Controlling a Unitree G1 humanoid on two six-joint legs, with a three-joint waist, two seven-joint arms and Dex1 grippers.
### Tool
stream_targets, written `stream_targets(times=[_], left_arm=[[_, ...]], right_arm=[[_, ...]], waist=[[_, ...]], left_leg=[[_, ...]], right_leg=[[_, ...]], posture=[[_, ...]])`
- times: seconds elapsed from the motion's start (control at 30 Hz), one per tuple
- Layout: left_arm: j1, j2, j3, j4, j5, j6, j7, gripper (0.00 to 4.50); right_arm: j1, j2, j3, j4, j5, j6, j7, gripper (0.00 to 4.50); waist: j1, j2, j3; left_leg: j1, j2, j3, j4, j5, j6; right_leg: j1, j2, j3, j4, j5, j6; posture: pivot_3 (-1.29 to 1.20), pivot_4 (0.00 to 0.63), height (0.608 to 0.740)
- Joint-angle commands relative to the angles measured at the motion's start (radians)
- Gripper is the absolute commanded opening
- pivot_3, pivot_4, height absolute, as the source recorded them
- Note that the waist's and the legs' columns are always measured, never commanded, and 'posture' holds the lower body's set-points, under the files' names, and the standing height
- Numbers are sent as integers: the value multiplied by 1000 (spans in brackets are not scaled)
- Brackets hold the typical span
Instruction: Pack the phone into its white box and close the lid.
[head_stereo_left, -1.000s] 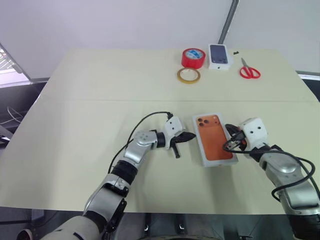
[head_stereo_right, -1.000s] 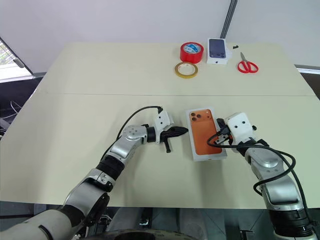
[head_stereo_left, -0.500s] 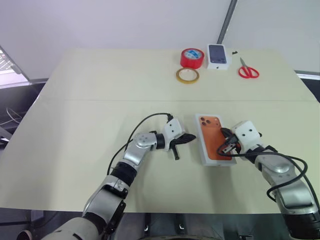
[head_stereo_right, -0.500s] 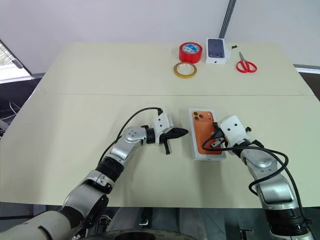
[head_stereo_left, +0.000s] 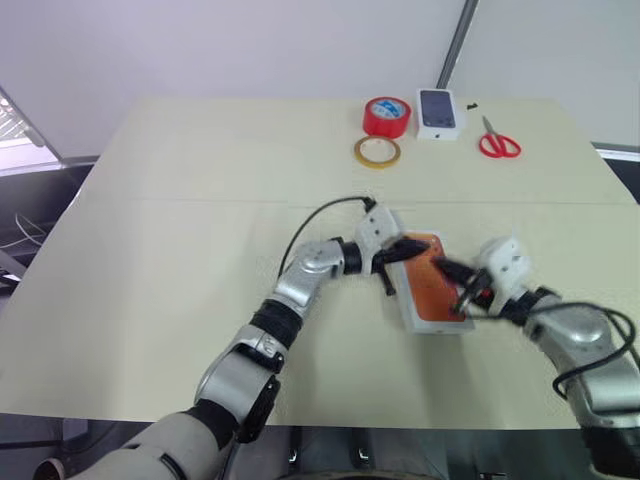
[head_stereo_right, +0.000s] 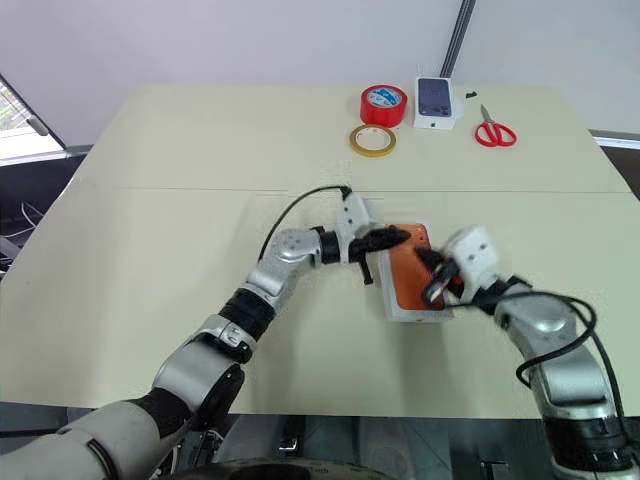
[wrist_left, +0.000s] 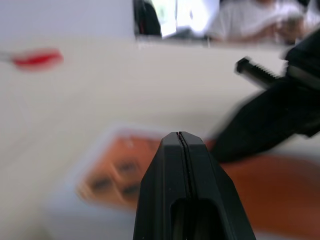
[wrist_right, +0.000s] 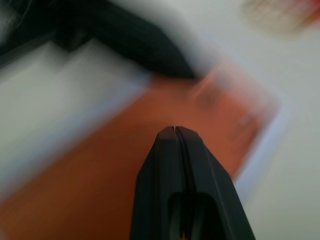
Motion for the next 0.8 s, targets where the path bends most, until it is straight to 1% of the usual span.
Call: stream_targets(times=[0.03,0.1,0.13,0.2,0.23,0.3,0.43,0.47,0.5,0.53,0.57,0.6,0.67,0.8], left_arm=[[10,28,-80,33,88,71,-36,0],[24,37,-75,6,76,110,-45,0],[29,35,-51,-13,44,153,-59,0],[36,45,-26,-44,12,199,-78,0],[39,50,-15,-58,1,208,-83,250],[52,74,17,-106,-14,181,-61,834],[109,141,93,-288,-88,190,-57,2783],[131,172,116,-347,-109,202,-62,3421],[150,199,131,-393,-120,208,-67,3791],[171,228,142,-439,-125,205,-66,4344],[197,256,162,-488,-121,198,-39,4455],[219,279,181,-532,-136,208,-35,4455],[270,336,230,-649,-241,371,-71,4455],[361,439,300,-773,-281,385,-62,4455]], right_arm=[[50,-7,68,0,-91,-12,-14,17],[48,11,64,-24,-75,2,-18,17],[37,32,43,-32,-25,40,-16,17],[11,65,6,-41,42,93,-20,547],[1,79,-14,-45,79,118,-14,894],[-15,74,-22,-46,71,98,-4,1854],[-57,89,-91,-45,135,87,-3,3897],[-67,88,-109,-49,169,99,12,4486],[-73,88,-121,-52,194,109,22,4500],[-79,88,-132,-55,219,121,33,4500],[-83,81,-137,-58,238,127,53,4500],[-84,71,-138,-55,237,118,70,4500],[-98,60,-146,-28,236,110,83,4500],[-126,32,-155,21,245,101,136,4500]], waist=[[2,-5,-3],[1,-7,-6],[0,-7,-7],[-4,-9,-9],[-4,-9,-9],[-4,-8,-9],[-15,-6,-8],[-17,-6,-8],[-19,-6,-8],[-19,-6,-8],[-19,-6,-8],[-17,-6,-8],[-16,-5,-8],[-16,-5,-8]], left_leg=[[3,0,0,0,0,0],[22,3,-2,-4,-2,3],[27,3,-2,-5,-3,4],[28,4,-3,-5,-4,6],[28,5,-3,-5,-4,6],[27,5,-3,-5,-4,6],[24,4,-2,-5,-4,5],[24,4,-2,-5,-4,4],[22,4,-2,-5,-4,4],[19,4,-2,-5,-3,3],[16,4,-2,-5,-3,2],[14,4,-2,-4,-2,1],[12,4,-2,-4,-1,0],[11,3,-2,-4,-1,0]], right_leg=[[4,0,0,0,0,0],[23,2,-1,-6,-1,0],[29,2,-1,-8,-1,0],[32,2,-1,-11,-2,1],[31,2,-1,-11,-2,1],[30,1,0,-11,-1,1],[25,0,1,-7,-1,1],[24,0,1,-6,-1,1],[22,-1,1,-5,-1,1],[19,-1,1,-4,-1,1],[16,-1,1,-4,-1,1],[13,-1,1,-4,-1,1],[12,-2,1,-4,-1,1],[12,-3,1,-4,-1,1]], posture=[[0,150,740],[0,150,740],[0,150,740],[0,150,740],[0,150,740],[0,150,740],[0,150,740],[0,150,740],[0,150,740],[0,150,740],[0,150,740],[0,150,740],[0,150,740],[0,150,740]])
